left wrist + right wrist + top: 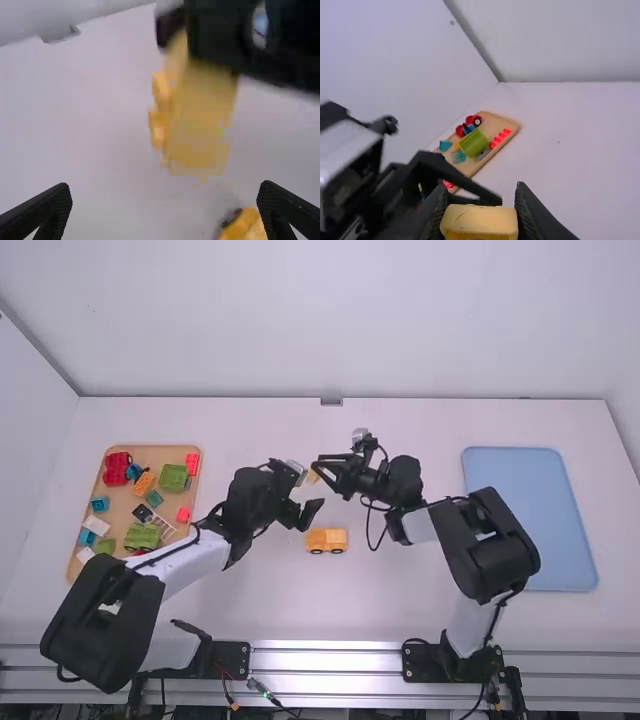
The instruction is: Assemble lego blocks to make yellow taxi
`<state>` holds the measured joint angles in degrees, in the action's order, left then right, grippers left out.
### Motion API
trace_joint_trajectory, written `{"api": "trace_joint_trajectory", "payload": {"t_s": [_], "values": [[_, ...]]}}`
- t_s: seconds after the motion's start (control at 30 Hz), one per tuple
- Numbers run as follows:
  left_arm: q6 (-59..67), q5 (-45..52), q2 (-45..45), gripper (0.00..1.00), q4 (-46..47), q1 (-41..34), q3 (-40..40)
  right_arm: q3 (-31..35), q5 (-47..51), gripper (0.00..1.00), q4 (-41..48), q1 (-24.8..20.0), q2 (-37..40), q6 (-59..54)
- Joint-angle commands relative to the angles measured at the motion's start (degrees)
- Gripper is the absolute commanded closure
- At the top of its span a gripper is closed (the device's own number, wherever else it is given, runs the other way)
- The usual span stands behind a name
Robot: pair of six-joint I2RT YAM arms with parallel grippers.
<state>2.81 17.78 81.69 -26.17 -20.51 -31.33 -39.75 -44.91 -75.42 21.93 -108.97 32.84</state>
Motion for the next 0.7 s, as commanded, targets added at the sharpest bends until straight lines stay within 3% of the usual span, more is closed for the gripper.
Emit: {"api": "trace_joint_trajectory", "payload": {"t_s": [0.0,0.13,0.3,0.47,0.67], "values": [[1.9,11.8,-3.1,0.01,3.1,3.1,-2.4,-3.7,-13.5,0.76,-0.1,-3.3,-0.5,-1.4],[10.5,36.1,-4.3,0.01,15.5,12.9,-8.7,-6.4,-25.7,0.77,-0.2,-7.5,-0.5,-4.0],[20.8,49.9,-2.6,0.01,20.5,18.3,-12.1,-6.9,-32.5,0.78,-0.6,-8.3,-0.5,-7.6],[27.3,55.3,-0.2,0.01,19.6,17.3,-12.9,-7.3,-36.3,0.78,-0.7,-7.0,-0.5,-8.4],[28.0,53.2,3.8,0.01,19.6,14.6,-14.5,-9.2,-39.8,0.8,-0.6,-4.1,-0.5,-8.6]]}}
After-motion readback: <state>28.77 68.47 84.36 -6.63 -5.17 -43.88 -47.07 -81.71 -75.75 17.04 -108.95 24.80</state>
